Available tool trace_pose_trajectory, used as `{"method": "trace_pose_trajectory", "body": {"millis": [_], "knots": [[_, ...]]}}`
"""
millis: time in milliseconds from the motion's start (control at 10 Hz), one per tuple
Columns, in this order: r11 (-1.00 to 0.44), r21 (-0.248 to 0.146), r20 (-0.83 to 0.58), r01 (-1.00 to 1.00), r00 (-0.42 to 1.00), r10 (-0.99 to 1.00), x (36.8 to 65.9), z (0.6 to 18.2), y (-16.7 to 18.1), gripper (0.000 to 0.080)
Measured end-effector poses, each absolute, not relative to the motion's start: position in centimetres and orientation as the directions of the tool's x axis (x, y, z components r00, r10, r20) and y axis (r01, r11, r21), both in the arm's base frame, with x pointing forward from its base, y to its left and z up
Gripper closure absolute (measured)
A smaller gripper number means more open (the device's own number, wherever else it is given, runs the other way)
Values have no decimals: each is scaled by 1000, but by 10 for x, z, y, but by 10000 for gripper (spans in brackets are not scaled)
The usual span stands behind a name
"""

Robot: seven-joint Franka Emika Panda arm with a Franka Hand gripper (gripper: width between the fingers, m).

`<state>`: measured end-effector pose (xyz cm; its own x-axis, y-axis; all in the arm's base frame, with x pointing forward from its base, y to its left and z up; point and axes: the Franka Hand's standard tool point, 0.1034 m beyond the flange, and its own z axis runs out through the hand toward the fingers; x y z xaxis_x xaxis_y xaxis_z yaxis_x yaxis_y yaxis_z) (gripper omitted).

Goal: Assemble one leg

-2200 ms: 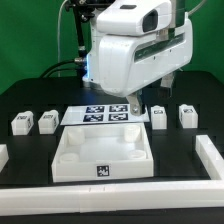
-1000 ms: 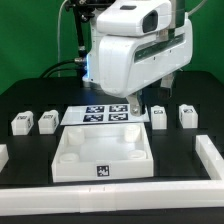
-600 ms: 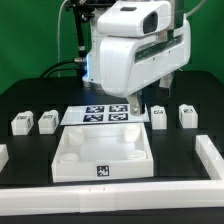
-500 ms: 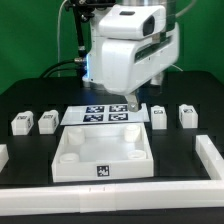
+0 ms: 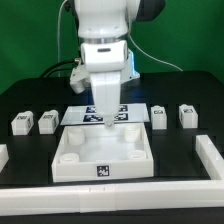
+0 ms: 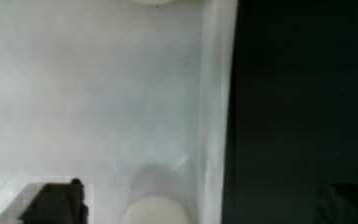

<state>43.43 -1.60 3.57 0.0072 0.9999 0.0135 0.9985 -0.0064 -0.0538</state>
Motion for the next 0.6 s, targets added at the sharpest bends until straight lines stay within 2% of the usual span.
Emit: {"method": "trace_pose_trajectory", "body": {"millis": [400, 600], "knots": [[-12, -59, 27, 998, 13, 1000, 438, 9, -18, 150], [-14, -56, 27, 998, 16, 999, 438, 8, -18, 150]]}}
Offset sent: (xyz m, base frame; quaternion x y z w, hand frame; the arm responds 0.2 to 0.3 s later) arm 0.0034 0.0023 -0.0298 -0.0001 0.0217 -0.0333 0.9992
